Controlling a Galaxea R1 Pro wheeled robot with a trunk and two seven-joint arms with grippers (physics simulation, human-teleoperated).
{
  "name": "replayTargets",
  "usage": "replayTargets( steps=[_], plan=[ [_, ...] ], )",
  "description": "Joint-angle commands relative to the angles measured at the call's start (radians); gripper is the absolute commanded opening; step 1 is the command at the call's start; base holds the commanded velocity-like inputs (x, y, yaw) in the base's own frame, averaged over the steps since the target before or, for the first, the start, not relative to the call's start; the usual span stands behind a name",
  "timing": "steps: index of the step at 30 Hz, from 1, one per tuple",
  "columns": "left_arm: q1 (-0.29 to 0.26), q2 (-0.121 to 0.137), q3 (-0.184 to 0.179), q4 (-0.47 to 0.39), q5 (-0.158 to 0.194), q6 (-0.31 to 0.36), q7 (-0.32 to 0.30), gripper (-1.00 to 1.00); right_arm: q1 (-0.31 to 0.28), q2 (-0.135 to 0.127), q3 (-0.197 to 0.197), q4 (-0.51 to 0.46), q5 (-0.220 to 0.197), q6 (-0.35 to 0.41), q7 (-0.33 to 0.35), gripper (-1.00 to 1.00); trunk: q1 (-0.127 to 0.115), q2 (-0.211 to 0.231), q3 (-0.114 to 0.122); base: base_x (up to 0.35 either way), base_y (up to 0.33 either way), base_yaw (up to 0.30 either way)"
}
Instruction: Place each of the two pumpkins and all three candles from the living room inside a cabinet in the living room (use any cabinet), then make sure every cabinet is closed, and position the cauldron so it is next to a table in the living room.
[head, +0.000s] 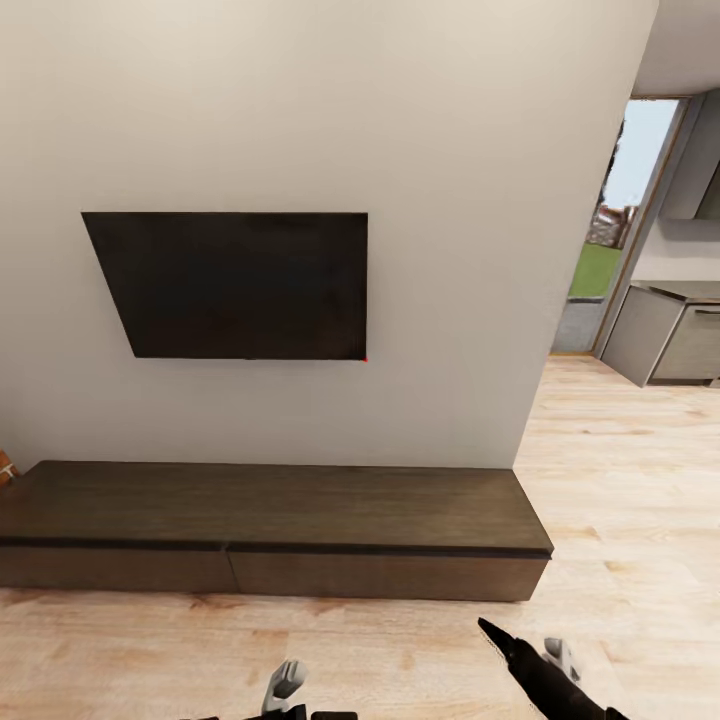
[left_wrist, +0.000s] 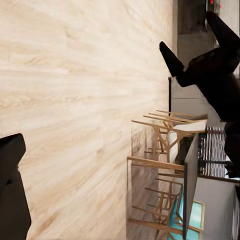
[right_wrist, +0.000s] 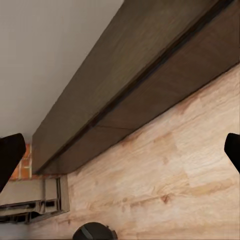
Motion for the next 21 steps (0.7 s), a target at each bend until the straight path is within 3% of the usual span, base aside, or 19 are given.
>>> replayTargets(
  steps=[1, 4, 14, 18, 21],
  plan=[
    [-0.001, -0.001, 0.002, 0.000, 0.001, 0.004, -0.004, 1.00, -0.011, 0.000, -0.002, 0.000, -0.008, 0.010, 0.010, 1.00, 0.001, -0.002, -0.002, 0.000, 0.000, 0.000],
    [-0.001, -0.001, 0.002, 0.003, 0.001, -0.003, -0.007, 1.00, -0.062, 0.000, -0.012, -0.001, -0.017, 0.020, 0.036, 1.00, 0.001, -0.002, -0.002, 0.000, 0.000, 0.000],
    [-0.001, -0.001, 0.002, 0.073, 0.001, -0.035, -0.011, 1.00, -0.086, -0.002, -0.101, -0.001, -0.054, 0.030, 0.046, 1.00, 0.001, -0.002, -0.002, 0.000, 0.000, 0.000],
    [-0.014, 0.001, 0.004, 0.004, 0.019, -0.016, -0.047, 1.00, -0.088, -0.002, -0.118, 0.000, -0.056, 0.031, 0.044, 1.00, 0.001, -0.002, -0.002, 0.000, 0.000, 0.000],
    [-0.036, 0.007, 0.004, -0.162, 0.104, 0.131, -0.097, 1.00, -0.089, -0.002, -0.124, 0.001, -0.057, 0.031, 0.040, 1.00, 0.001, -0.002, -0.002, 0.000, 0.000, 0.000]
  ],
)
